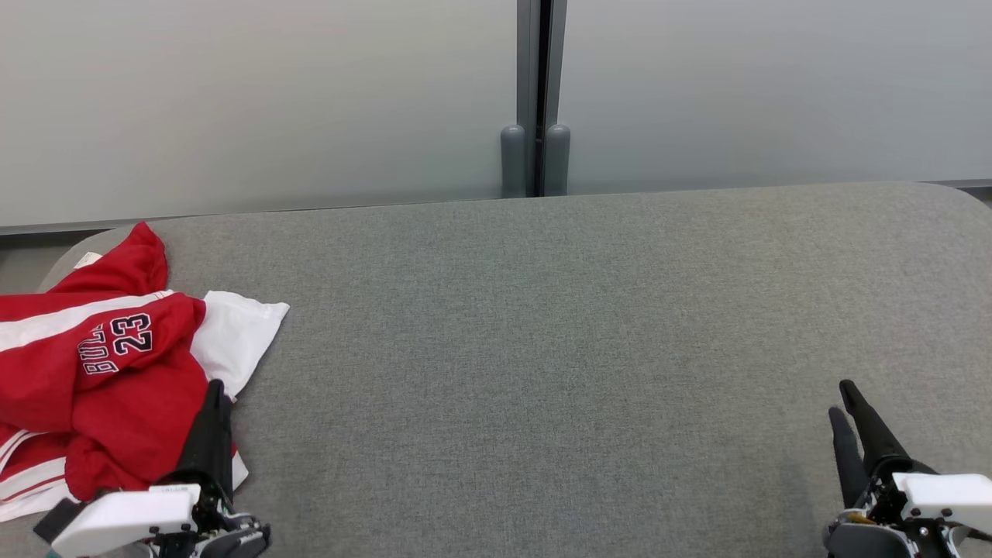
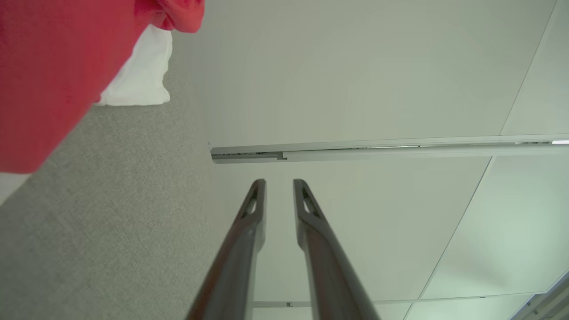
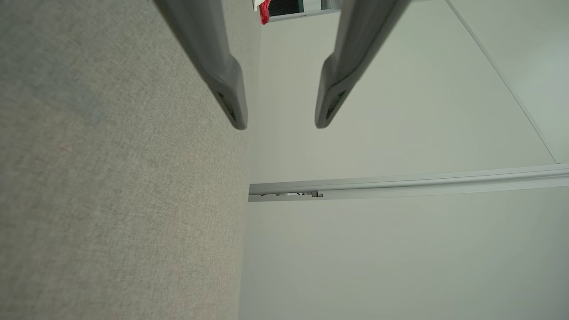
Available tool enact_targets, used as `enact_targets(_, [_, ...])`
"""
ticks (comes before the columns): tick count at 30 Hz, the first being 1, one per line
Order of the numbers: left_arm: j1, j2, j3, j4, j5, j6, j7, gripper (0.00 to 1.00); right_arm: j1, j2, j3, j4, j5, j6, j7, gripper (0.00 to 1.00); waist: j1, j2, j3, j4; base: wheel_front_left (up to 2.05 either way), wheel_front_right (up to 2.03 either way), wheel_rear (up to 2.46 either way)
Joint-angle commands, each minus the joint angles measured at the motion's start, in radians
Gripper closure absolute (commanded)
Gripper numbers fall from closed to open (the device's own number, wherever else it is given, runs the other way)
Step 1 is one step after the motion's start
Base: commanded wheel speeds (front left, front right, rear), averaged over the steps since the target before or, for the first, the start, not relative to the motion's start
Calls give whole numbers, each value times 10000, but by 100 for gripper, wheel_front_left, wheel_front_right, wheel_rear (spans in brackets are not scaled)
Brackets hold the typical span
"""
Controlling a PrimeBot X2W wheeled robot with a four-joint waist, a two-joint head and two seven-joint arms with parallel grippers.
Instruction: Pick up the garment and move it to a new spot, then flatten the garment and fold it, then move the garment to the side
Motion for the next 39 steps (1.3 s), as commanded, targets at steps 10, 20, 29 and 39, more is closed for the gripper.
enact_targets(10, [24, 24, -153, -379, 205, -3, -466, 0, -137, -29, 484, -391, -64, 1, -451, 0, 0, 0, 9, 36, 0, 0, 0])
enact_targets(20, [60, 46, -274, -874, 1483, -6, -927, 0, -278, -53, 814, -884, -718, 3, -930, 0, 0, 0, 36, 57, 0, 0, 0])
enact_targets(29, [143, 64, -282, -1163, 3285, -5, -1298, 0, -368, -73, 1168, -1247, -1973, 4, -1304, 0, 0, 0, 48, 64, 0, 0, 0])
enact_targets(39, [249, 77, -621, -1453, 5754, 331, -1675, 0, -448, -98, 1500, -1355, -3985, 5, -1678, 0, 0, 0, 60, 90, 0, 0, 0])
